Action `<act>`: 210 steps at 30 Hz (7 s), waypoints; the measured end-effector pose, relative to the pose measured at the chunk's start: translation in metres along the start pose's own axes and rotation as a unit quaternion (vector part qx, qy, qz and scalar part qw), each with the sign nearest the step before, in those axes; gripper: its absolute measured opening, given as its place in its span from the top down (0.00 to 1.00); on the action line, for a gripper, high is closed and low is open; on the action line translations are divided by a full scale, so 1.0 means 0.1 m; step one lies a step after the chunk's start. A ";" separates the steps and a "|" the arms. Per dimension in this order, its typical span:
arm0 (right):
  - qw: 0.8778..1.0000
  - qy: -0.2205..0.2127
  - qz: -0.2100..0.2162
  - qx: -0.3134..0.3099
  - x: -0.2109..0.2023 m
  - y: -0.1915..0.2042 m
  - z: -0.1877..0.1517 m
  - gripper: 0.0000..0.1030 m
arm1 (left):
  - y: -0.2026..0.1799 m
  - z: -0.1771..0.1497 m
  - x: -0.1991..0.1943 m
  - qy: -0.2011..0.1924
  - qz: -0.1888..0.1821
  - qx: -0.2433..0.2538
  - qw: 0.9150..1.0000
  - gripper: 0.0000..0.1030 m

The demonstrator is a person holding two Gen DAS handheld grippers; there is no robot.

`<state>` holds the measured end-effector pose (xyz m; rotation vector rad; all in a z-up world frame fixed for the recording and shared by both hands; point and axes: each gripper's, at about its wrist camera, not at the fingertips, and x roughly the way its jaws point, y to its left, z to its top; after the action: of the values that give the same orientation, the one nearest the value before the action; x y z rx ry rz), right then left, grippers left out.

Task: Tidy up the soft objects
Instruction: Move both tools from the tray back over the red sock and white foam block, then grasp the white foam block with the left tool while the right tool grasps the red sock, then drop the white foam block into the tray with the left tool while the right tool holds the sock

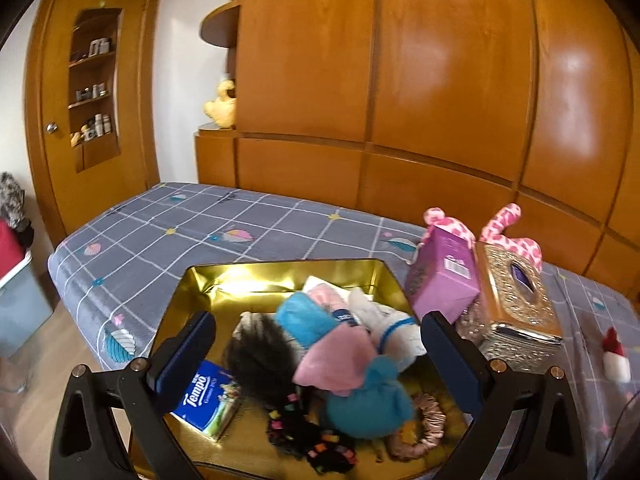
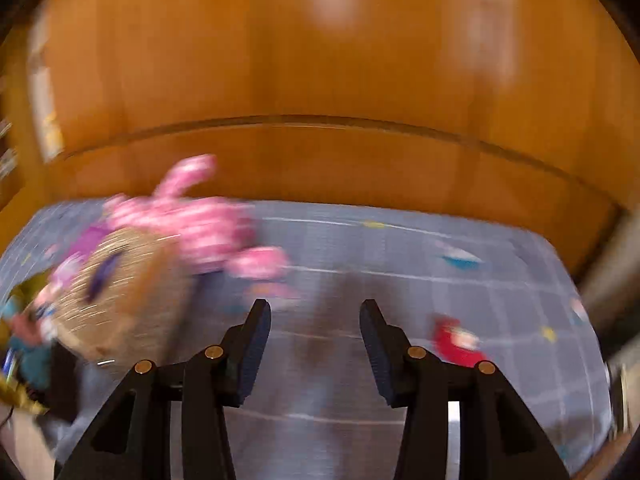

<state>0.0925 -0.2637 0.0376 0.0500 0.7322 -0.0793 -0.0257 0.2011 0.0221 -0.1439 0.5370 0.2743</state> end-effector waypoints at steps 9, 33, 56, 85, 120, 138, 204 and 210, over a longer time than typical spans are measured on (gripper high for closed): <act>0.963 0.016 -0.122 0.240 0.17 -1.92 -0.24 0.55 | -0.83 0.16 -0.16 -0.001 -0.110 0.058 0.992 0.00; 0.925 -0.053 -0.028 0.376 0.06 -2.25 -0.53 0.45 | -4.11 -0.56 0.24 0.092 -0.375 0.336 0.859 0.00; 0.915 -0.070 0.013 0.396 0.00 -2.32 -0.59 0.45 | -5.66 -1.46 0.67 0.150 -0.418 0.531 0.722 0.08; 0.975 0.155 0.031 0.157 0.94 -1.47 -0.22 0.45 | -3.29 -1.05 0.79 0.189 -0.274 0.235 0.913 0.31; 0.977 0.196 -0.055 -0.066 1.51 -0.95 -0.47 0.65 | -3.44 -0.71 0.64 0.117 -0.256 0.228 0.932 0.33; 0.972 0.187 -0.083 -0.116 1.45 -0.79 -0.53 0.68 | -3.41 -0.11 0.44 0.083 -0.259 0.202 0.941 0.32; 0.962 0.176 -0.117 -0.171 1.34 -0.60 -0.60 0.68 | 1.13 0.17 1.28 0.172 0.093 -0.087 0.977 0.00; 0.963 0.178 -0.116 -0.167 1.35 -0.62 -0.58 0.68 | 0.76 0.17 0.74 0.116 0.089 -0.041 0.988 0.00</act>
<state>0.1481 -0.3285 -0.0970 -0.3527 1.1010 -0.1732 0.0211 0.2930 -0.0073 -0.2102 0.7717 0.4572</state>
